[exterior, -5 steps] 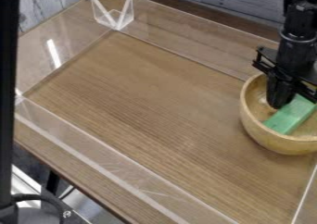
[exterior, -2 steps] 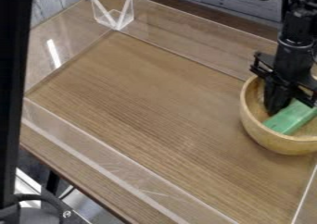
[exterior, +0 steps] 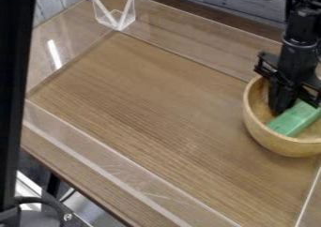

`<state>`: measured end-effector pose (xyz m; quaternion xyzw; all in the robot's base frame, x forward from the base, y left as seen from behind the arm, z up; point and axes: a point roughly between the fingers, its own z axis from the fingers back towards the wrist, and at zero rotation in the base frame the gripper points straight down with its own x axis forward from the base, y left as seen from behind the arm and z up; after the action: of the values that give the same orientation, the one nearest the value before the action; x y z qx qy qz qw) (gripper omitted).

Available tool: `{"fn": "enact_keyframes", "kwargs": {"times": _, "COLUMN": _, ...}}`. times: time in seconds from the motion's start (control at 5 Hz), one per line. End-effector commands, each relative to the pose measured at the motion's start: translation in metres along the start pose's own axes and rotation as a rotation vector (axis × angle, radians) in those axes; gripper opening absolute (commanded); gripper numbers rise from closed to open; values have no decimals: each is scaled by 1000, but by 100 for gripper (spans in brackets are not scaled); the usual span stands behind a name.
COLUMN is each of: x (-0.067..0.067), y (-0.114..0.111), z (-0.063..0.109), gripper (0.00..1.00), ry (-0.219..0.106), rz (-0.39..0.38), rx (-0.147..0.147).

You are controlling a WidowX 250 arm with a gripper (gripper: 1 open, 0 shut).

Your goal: Put the green block in the brown bowl

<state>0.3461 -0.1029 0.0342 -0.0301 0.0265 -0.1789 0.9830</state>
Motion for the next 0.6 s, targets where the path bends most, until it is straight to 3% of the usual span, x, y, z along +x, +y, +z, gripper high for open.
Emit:
{"fn": "enact_keyframes", "kwargs": {"times": 0.0, "x": 10, "y": 3, "z": 14, "gripper": 0, "ry": -50, "rz": 7, "rx": -1}}
{"fn": "enact_keyframes", "kwargs": {"times": 0.2, "x": 10, "y": 3, "z": 15, "gripper": 100, "ry": -43, "rz": 10, "rx": -4}}
{"fn": "enact_keyframes", "kwargs": {"times": 0.4, "x": 9, "y": 3, "z": 16, "gripper": 100, "ry": -37, "rz": 13, "rx": -7}}
